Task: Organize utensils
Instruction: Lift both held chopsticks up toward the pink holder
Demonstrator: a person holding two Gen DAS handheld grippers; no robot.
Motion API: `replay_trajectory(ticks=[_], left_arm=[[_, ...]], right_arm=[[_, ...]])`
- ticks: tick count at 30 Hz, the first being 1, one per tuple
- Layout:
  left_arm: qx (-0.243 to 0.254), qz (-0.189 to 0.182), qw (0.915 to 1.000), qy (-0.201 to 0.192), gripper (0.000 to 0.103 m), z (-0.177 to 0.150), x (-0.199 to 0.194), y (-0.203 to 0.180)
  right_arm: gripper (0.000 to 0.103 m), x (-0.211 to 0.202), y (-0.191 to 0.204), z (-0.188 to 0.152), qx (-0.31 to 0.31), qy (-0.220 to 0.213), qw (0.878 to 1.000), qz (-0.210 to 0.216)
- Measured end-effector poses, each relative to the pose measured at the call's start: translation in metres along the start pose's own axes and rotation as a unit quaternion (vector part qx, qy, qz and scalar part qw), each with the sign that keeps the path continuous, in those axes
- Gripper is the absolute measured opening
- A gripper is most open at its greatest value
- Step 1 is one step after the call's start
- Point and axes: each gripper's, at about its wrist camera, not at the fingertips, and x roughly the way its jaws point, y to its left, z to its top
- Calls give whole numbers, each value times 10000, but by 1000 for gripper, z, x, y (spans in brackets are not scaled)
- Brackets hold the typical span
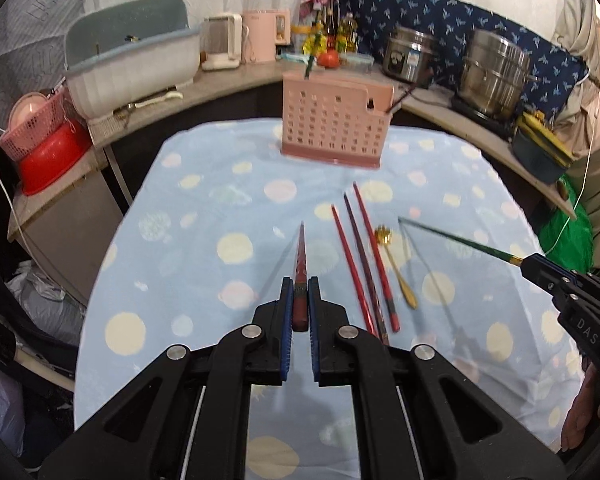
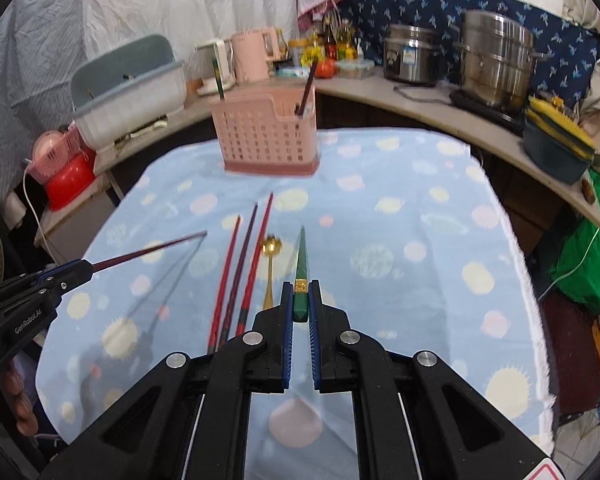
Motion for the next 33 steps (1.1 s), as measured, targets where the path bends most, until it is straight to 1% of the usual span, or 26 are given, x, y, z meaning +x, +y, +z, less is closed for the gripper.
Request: replay_trajectory(ticks=[4, 6, 10, 14, 19, 21, 25, 31, 33], left_arm=[[-3, 1, 9995, -310, 7, 26, -15, 3], [1, 14, 9989, -474, 7, 40, -21, 3], [-33, 0, 9977, -682, 7, 62, -27, 5], [-35, -59, 9974, -723, 7, 83, -26, 5], [16, -129, 9966, -815, 7, 119, -23, 3], [26, -142, 9958, -901, 7, 139, -23, 1], [109, -117, 9931, -1158, 7, 175, -24, -4], [146, -325, 9880, -1503, 7, 241, -28, -20], [187, -321, 9859, -1631, 7, 262, -27, -26]], right_arm=[[7, -18, 0, 26, -33, -359, 9993, 13], [7, -23, -1, 39, -29, -493, 9988, 46], [7, -27, -4, 63, 3, -682, 9976, 92], [7, -27, -8, 84, 98, -760, 9967, 252], [7, -27, -8, 113, 105, -891, 9953, 357], [7, -27, -7, 129, 105, -996, 9941, 409], [7, -26, -3, 167, 30, -1257, 9914, 364], [7, -19, 4, 228, 32, -1548, 9869, 452], [7, -16, 5, 247, 33, -1644, 9854, 435]])
